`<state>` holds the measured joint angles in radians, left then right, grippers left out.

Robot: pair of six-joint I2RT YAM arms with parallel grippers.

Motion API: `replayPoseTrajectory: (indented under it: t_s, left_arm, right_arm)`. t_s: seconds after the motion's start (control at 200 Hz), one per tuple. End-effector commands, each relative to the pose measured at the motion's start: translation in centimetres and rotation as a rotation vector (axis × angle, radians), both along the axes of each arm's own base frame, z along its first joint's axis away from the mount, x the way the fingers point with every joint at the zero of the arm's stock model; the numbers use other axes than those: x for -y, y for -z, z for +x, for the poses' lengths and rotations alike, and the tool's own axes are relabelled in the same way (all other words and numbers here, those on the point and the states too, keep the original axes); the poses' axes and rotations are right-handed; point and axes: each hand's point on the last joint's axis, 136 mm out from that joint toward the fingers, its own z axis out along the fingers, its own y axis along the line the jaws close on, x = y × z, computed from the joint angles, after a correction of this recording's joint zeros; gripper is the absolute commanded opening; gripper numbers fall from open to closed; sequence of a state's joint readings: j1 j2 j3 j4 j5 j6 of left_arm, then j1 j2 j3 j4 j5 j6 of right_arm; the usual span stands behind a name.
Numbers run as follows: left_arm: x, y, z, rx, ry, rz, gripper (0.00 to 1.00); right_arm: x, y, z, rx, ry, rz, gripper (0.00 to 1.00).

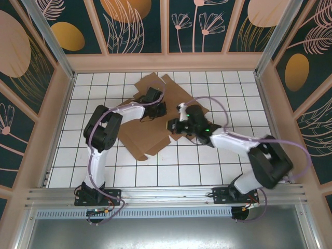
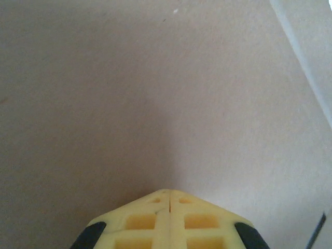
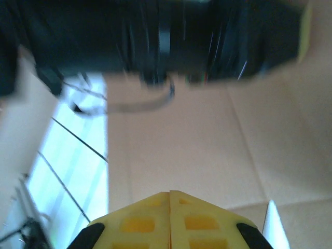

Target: Fold the paper box

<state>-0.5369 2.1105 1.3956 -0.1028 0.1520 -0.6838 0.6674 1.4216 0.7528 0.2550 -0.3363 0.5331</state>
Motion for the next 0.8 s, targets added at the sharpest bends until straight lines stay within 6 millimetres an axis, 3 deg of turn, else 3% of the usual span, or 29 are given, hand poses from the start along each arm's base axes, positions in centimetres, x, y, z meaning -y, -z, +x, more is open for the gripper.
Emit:
replayPoseTrajectory:
  t_s: [0.0, 0.055, 0.12, 0.225, 0.29, 0.375, 0.49, 0.621, 0.796]
  left_arm:
    - [0.6, -7.5, 0.8, 0.192, 0.054, -0.090, 0.07]
    - [0.3, -8.8, 0.4, 0.212, 0.054, -0.104, 0.09]
    - [0.0, -10.0, -0.1, 0.234, 0.048, -0.126, 0.09]
    - [-1.4, -9.6, -1.0, 0.205, 0.000, -0.134, 0.02]
    - [-2.5, -8.3, -1.5, 0.154, -0.040, -0.144, 0.00]
    - [-4.0, -6.1, -2.1, 0.091, -0.091, -0.141, 0.00]
    - [-6.6, -2.0, -2.7, -0.019, -0.167, -0.090, 0.00]
    - [-8.4, 1.4, -3.7, -0.108, -0.217, -0.073, 0.00]
    - [-8.9, 3.0, -4.0, -0.134, -0.226, -0.040, 0.00]
  right_arm:
    - [2.9, -4.8, 1.1, 0.147, 0.047, 0.126, 0.10]
    - [4.9, -5.1, 2.4, 0.158, 0.112, 0.128, 0.12]
    - [6.9, -3.8, 4.4, 0.124, 0.189, 0.062, 0.14]
    - [8.5, -1.0, 7.5, 0.091, 0.260, -0.111, 0.23]
    - [8.7, 0.7, 8.9, 0.045, 0.267, -0.162, 0.34]
    - [8.5, 3.2, 10.5, -0.013, 0.259, -0.229, 0.35]
    - [8.9, 8.1, 11.8, -0.120, 0.267, -0.401, 0.36]
    - [10.7, 12.3, 11.4, -0.190, 0.305, -0.534, 0.33]
    - [11.4, 14.0, 7.6, -0.239, 0.312, -0.547, 0.32]
